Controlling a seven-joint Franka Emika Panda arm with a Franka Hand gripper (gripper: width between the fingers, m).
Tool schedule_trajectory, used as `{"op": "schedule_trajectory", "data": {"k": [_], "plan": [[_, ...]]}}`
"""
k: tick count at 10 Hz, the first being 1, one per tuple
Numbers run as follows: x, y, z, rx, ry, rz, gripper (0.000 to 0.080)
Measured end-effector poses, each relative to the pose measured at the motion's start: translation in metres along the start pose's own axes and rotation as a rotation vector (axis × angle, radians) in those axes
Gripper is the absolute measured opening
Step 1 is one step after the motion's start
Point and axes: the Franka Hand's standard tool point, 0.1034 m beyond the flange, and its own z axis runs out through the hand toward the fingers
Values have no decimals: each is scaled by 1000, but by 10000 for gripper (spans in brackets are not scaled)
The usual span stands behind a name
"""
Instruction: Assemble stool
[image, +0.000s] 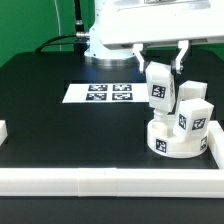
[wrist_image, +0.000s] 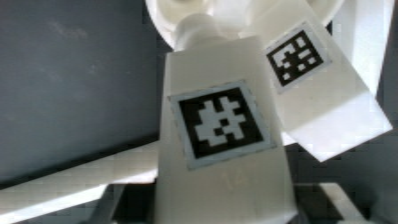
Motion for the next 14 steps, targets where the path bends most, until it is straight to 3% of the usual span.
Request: {"op": "schedule_trajectory", "data": {"k": [5,14], "plan": [[-11,9,11,-24,2,-31,328],[-19,3,16,-23,-9,-52,328]]}}
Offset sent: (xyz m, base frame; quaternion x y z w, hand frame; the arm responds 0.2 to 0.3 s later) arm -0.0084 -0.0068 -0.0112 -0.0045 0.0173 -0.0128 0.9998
